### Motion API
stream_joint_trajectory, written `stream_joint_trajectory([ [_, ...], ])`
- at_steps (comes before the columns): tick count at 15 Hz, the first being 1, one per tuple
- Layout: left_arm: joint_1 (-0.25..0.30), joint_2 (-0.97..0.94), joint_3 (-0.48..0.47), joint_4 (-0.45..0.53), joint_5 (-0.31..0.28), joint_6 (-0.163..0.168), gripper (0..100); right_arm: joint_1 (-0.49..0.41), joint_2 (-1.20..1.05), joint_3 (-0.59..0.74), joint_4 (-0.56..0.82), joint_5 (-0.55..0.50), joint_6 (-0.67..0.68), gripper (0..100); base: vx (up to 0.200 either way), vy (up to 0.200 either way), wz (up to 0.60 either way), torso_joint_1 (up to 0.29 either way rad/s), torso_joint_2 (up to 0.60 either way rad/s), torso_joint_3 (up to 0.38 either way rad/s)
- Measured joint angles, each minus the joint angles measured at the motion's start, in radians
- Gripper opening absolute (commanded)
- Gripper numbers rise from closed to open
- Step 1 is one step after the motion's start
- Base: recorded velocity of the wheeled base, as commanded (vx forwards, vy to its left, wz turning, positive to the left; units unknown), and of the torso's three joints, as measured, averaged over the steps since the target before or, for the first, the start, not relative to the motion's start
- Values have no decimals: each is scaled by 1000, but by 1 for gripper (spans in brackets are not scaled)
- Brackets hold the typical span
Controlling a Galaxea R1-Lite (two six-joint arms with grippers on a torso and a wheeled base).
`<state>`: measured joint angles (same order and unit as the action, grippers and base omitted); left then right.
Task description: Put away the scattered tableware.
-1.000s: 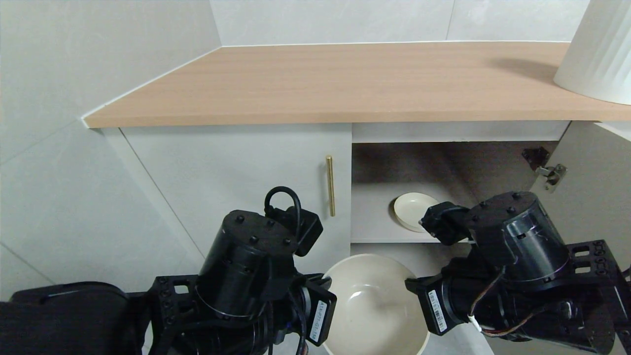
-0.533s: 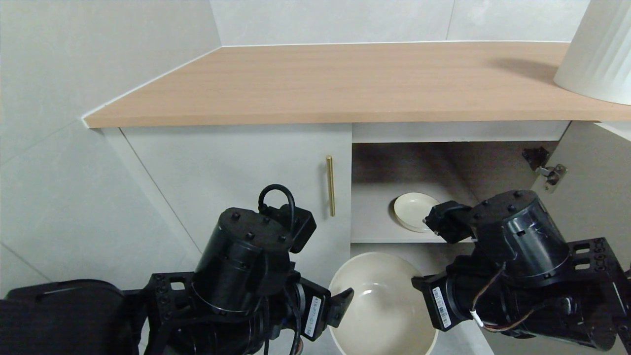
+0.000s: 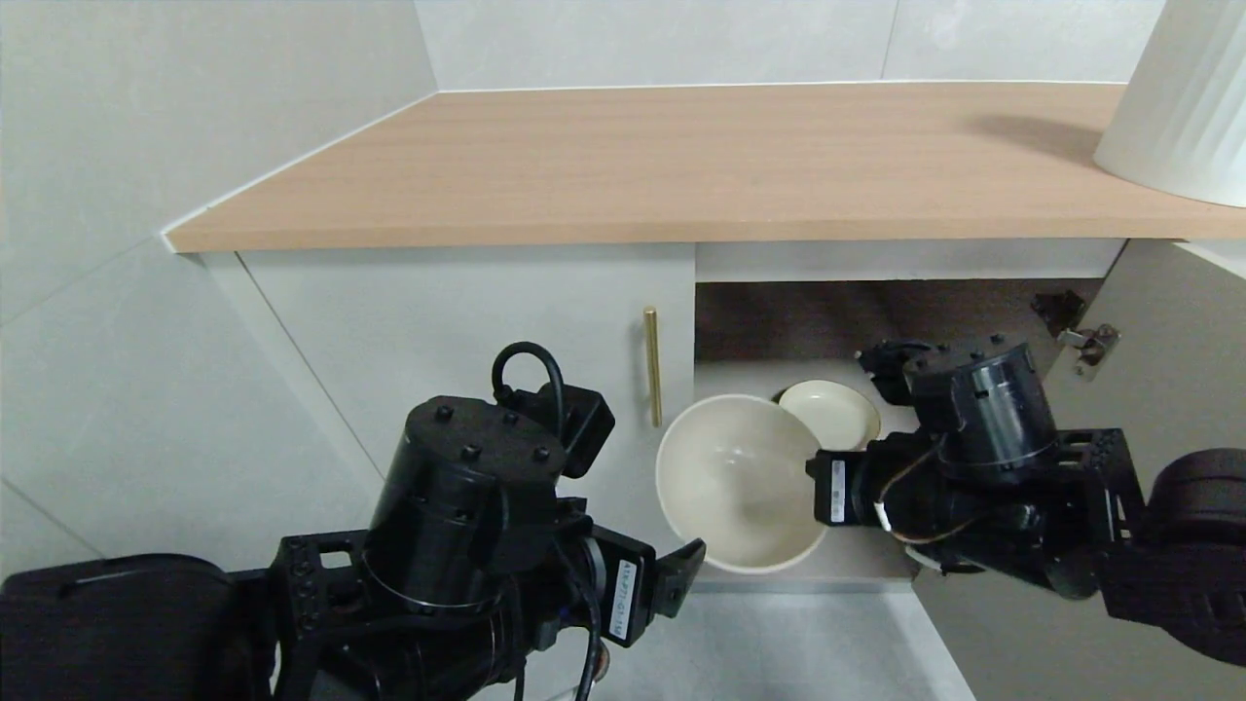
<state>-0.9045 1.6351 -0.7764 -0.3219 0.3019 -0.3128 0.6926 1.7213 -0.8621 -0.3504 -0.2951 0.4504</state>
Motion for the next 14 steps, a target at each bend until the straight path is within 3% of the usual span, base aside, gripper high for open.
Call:
stream_joint_trajectory([
  [10, 1, -3, 0, -3, 12, 0, 100, -263, 173, -116, -49, -16, 105, 0, 0, 0, 0, 0, 0, 0],
  [14, 1, -3, 0, -3, 13, 0, 100, -318, 246, -173, -50, -24, 165, 0, 0, 0, 0, 0, 0, 0],
])
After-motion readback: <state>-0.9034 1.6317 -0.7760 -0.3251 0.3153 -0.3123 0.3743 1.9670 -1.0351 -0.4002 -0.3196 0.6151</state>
